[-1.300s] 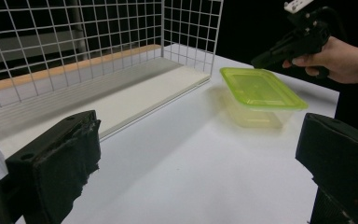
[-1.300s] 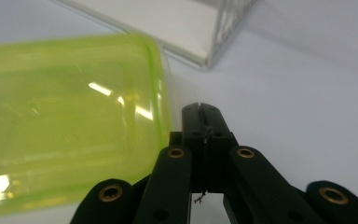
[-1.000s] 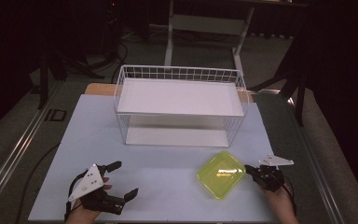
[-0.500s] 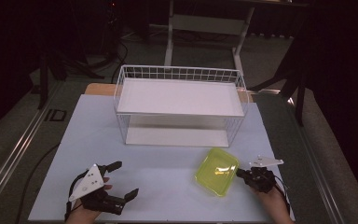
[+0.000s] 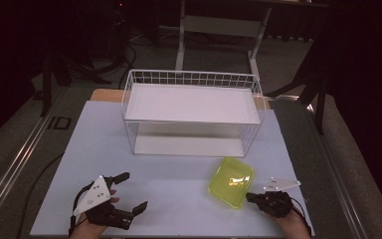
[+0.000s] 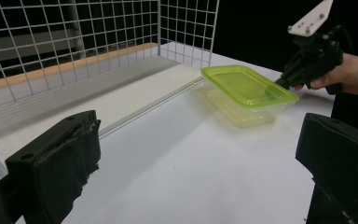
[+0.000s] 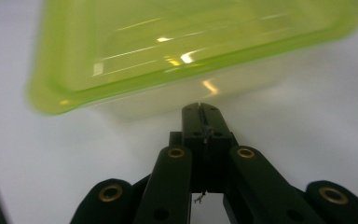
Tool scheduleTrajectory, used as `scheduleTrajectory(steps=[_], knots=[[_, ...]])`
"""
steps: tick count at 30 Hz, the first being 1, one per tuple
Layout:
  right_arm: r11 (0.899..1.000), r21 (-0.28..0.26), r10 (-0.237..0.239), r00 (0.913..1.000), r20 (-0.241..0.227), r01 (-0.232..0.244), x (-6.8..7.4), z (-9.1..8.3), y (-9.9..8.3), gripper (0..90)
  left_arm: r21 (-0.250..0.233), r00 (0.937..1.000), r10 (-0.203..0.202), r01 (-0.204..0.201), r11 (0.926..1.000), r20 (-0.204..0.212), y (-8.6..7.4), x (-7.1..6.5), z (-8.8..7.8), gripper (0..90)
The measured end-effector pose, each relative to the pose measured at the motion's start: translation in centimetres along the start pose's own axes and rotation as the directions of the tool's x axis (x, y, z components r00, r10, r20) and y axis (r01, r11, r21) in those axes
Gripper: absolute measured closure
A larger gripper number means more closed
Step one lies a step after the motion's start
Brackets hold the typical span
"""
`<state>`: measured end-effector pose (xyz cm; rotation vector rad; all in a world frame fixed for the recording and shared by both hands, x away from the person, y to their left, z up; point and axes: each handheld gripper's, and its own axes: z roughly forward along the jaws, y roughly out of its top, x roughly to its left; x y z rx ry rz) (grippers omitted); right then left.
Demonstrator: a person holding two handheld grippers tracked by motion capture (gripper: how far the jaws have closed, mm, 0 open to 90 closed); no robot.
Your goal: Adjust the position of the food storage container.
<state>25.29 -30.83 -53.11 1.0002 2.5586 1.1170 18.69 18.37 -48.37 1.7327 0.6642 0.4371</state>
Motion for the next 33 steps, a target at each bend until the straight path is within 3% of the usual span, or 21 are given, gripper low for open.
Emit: scheduleTrajectory(steps=[2,8,24,28,33], knots=[[1.0,0.005,-0.03,0.9982,-0.051,0.031,0.5,0.5,0.1,90.0,0.001,1.0,0.003,-0.003,1.0,0.002,0.0,-0.1,0.1,0.6],[0.998,0.01,-0.063,0.9937,-0.093,0.065,1.0,1.5,0.8,90.0,0.002,1.0,0.0,0.0,1.0,0.002,0.0,0.0,0.1,0.6],[0.991,0.011,-0.129,0.9846,-0.117,0.131,3.5,5.5,4.5,90.0,0.004,1.0,0.002,-0.002,1.0,0.001,0.0,-0.1,0.1,0.6],[0.988,0.016,-0.148,0.9809,-0.126,0.152,3.8,5.9,4.6,90.0,0.007,1.0,0.003,-0.003,1.0,0.001,-0.1,-0.1,0.1,0.6],[0.99,0.012,-0.138,0.9855,-0.1,0.139,3.0,4.6,3.8,90.0,0.004,1.0,0.004,-0.004,1.0,-0.002,0.0,0.0,0.0,0.7]])
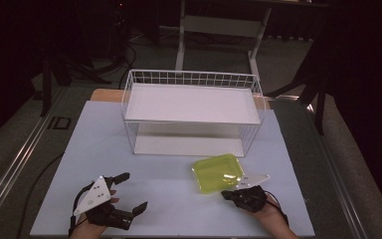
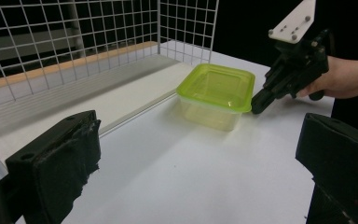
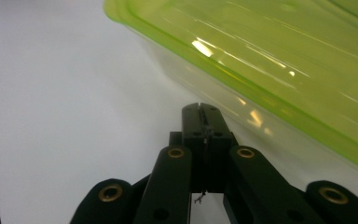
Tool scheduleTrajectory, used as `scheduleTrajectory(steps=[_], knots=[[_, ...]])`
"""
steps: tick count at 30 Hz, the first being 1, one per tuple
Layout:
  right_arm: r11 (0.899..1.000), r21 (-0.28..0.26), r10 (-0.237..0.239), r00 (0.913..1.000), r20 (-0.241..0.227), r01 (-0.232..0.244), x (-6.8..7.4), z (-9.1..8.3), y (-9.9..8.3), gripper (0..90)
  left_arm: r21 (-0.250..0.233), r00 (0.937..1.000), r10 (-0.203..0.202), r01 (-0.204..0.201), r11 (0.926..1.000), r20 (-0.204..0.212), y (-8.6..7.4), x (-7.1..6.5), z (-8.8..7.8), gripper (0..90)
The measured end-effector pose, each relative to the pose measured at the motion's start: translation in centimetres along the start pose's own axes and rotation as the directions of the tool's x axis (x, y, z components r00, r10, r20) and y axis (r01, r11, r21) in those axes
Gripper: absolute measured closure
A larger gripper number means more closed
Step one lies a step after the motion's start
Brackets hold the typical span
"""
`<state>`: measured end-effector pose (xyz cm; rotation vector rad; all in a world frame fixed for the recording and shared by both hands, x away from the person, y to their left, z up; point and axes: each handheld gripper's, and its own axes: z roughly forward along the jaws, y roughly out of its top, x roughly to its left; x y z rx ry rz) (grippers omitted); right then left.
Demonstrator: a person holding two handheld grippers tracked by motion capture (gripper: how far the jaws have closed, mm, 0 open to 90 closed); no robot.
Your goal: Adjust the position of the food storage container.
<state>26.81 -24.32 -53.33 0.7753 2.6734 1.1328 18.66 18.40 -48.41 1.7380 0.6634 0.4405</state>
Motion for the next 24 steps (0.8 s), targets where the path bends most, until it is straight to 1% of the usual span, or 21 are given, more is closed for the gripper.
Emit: scheduleTrajectory(steps=[2,3,6,7,8,9,11,15,16,19,20,21,22,24], knots=[[1.0,0.0,-0.004,0.9993,0.038,0.004,-0.5,-0.7,-0.5,90.0,0.002,1.0,0.0,0.0,1.0,0.001,0.0,0.0,0.1,0.6],[1.0,-0.006,0.014,0.9985,0.053,-0.014,-0.9,-1.1,-0.9,90.0,0.002,1.0,0.001,-0.001,1.0,0.001,0.0,-0.1,0.1,0.6],[0.999,-0.012,0.046,0.9955,0.083,-0.045,-1.8,-1.9,-1.7,90.0,0.002,1.0,0.004,-0.004,1.0,-0.001,0.0,-0.1,0.1,0.6],[0.999,-0.014,0.052,0.9942,0.094,-0.051,-2.1,-2.1,-2.0,90.0,0.002,1.0,0.003,-0.003,1.0,-0.002,0.0,-0.1,0.1,0.7],[0.999,-0.014,0.052,0.9942,0.094,-0.051,-2.1,-2.1,-2.0,90.0,0.002,1.0,0.003,-0.003,1.0,-0.002,0.0,-0.1,0.1,0.6],[0.998,-0.012,0.06,0.9891,0.134,-0.059,-2.9,-2.7,-2.6,90.0,0.001,1.0,0.001,-0.001,1.0,-0.002,0.0,-0.1,0.1,0.6],[0.997,-0.016,0.073,0.9851,0.156,-0.071,-3.5,-3.0,-2.8,90.0,0.001,1.0,-0.002,0.002,1.0,-0.002,0.0,-0.1,0.1,0.7],[0.995,-0.031,0.096,0.9715,0.217,-0.091,-5.2,-3.4,-2.8,90.0,0.005,1.0,-0.001,0.001,1.0,-0.002,0.0,0.0,0.2,0.6],[0.994,-0.036,0.108,0.9678,0.227,-0.103,-5.7,-3.4,-2.7,90.0,0.005,1.0,-0.002,0.002,1.0,-0.002,0.0,0.0,0.2,0.6],[0.991,-0.051,0.136,0.9579,0.253,-0.127,-6.8,-3.2,-2.4,90.0,0.006,1.0,-0.002,0.002,1.0,-0.003,-0.1,0.0,0.2,0.6],[0.991,-0.051,0.136,0.9579,0.253,-0.127,-6.8,-3.2,-2.4,90.0,0.006,1.0,-0.002,0.002,1.0,-0.003,-0.1,0.0,0.2,0.7],[0.987,-0.057,0.16,0.9561,0.245,-0.151,-7.4,-2.8,-2.4,90.0,0.007,1.0,-0.003,0.003,1.0,-0.004,-0.1,0.0,0.2,0.6],[0.988,-0.051,0.155,0.957,0.245,-0.147,-7.4,-2.6,-2.4,90.0,0.007,1.0,-0.004,0.004,1.0,-0.003,-0.1,0.0,0.1,0.6],[0.988,-0.051,0.151,0.9612,0.231,-0.143,-7.3,-2.3,-2.1,90.0,0.007,1.0,-0.005,0.005,1.0,-0.003,-0.1,0.0,0.1,0.7]])
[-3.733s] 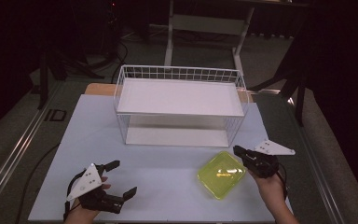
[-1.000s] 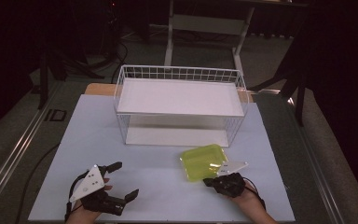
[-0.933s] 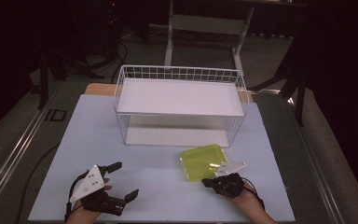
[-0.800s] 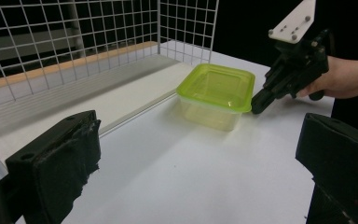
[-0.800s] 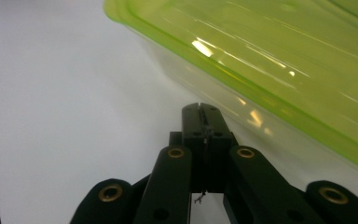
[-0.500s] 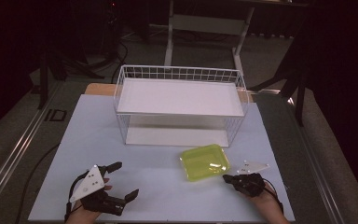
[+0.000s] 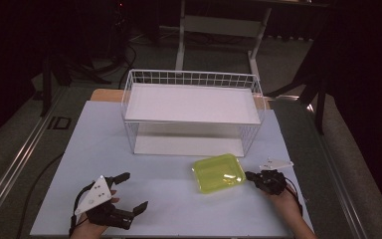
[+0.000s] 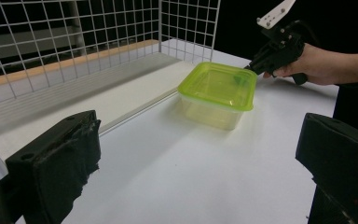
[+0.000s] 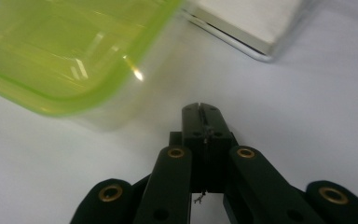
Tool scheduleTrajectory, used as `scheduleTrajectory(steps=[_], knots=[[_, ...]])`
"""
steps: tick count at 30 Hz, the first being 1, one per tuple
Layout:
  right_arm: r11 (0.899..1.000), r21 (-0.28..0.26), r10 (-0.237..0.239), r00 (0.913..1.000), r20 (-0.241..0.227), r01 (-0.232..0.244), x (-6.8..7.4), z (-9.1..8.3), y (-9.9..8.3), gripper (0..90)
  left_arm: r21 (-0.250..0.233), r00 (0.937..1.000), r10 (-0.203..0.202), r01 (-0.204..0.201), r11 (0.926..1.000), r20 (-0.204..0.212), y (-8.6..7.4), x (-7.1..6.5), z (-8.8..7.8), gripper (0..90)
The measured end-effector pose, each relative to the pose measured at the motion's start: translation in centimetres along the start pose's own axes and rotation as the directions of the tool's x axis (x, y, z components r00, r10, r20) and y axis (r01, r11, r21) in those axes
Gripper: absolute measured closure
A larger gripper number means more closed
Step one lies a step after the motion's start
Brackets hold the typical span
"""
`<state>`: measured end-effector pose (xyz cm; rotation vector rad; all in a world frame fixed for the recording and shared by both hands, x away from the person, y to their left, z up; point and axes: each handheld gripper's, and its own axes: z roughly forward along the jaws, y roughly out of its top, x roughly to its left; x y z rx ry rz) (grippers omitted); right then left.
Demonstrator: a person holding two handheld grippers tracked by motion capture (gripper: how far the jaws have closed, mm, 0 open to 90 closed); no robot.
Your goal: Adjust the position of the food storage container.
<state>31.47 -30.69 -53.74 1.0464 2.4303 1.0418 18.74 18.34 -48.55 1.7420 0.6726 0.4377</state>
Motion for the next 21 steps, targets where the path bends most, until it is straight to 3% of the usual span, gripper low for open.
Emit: scheduleTrajectory(steps=[6,10,11,21], knots=[[1.0,0.001,-0.031,0.9981,-0.053,0.031,1.3,0.6,0.5,90.0,0.002,1.0,-0.001,0.001,1.0,0.002,-0.1,0.0,0.0,0.7],[0.999,0.01,-0.03,0.9978,-0.059,0.031,1.9,0.7,0.6,90.0,0.004,1.0,0.005,-0.005,1.0,-0.008,0.0,0.0,0.0,0.6],[0.999,0.014,-0.034,0.9959,-0.083,0.035,2.5,0.6,0.6,90.0,-0.001,0.9999,-0.002,0.002,1.0,-0.01,-0.1,0.1,-0.1,0.6],[0.996,0.012,-0.084,0.9887,-0.124,0.086,4.3,1.1,1.8,90.0,0.006,0.9999,-0.012,0.012,0.9999,-0.004,-0.2,0.1,0.1,0.6]])
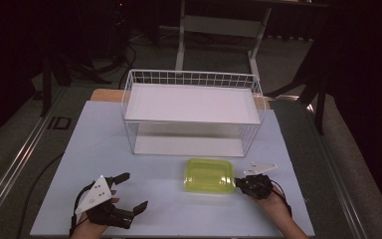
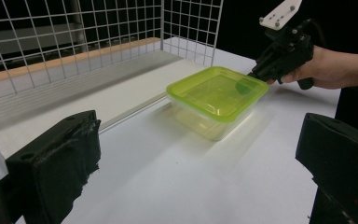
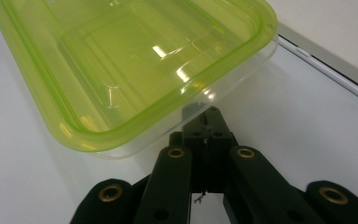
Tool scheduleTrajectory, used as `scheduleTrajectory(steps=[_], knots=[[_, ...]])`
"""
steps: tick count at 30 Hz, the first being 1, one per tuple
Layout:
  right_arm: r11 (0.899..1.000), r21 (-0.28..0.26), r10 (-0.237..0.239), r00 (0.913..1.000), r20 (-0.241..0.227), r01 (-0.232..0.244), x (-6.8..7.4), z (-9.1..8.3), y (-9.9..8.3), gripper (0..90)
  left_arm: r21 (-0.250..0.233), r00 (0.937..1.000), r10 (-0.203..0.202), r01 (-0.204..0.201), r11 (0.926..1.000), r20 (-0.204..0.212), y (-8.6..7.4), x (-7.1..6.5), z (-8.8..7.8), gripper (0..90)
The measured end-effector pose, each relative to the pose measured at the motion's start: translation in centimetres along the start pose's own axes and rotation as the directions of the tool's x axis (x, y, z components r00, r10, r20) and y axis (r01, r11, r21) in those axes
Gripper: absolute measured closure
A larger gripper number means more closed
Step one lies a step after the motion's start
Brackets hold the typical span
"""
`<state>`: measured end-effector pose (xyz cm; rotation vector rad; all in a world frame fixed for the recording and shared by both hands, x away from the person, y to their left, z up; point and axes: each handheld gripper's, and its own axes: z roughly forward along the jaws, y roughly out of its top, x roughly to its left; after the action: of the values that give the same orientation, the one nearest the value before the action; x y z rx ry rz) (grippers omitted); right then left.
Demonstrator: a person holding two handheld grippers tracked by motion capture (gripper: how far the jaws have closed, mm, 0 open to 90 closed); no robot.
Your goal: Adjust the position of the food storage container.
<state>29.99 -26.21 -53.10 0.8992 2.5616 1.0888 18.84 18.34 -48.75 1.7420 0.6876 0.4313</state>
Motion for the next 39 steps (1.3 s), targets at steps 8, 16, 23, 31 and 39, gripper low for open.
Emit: scheduleTrajectory(steps=[8,16,23,31,39], knots=[[1.0,0.003,-0.021,0.9997,-0.014,0.021,0.4,0.9,1.1,90.0,0.005,1.0,0.0,0.0,1.0,0.002,-0.1,-0.1,0.0,0.7],[0.999,0.018,-0.044,0.9983,-0.037,0.045,1.1,2.9,2.5,90.0,0.01,1.0,0.002,-0.002,0.9999,0.009,-0.2,-0.2,0.1,0.7],[0.996,0.022,-0.084,0.9954,-0.046,0.085,2.0,3.9,3.4,90.0,0.013,0.9999,0.005,-0.005,0.9999,0.011,-0.2,-0.2,0.1,0.6],[0.992,0.031,-0.124,0.9914,-0.041,0.126,2.7,4.4,4.0,87.9,0.02,0.9999,0.005,-0.006,0.9998,0.012,-0.3,-0.2,0.1,0.7],[0.984,0.053,-0.171,0.9847,0.035,0.169,3.1,1.9,3.0,73.6,0.011,1.0,-0.001,0.001,0.9999,0.004,-0.2,0.0,0.1,0.6]])
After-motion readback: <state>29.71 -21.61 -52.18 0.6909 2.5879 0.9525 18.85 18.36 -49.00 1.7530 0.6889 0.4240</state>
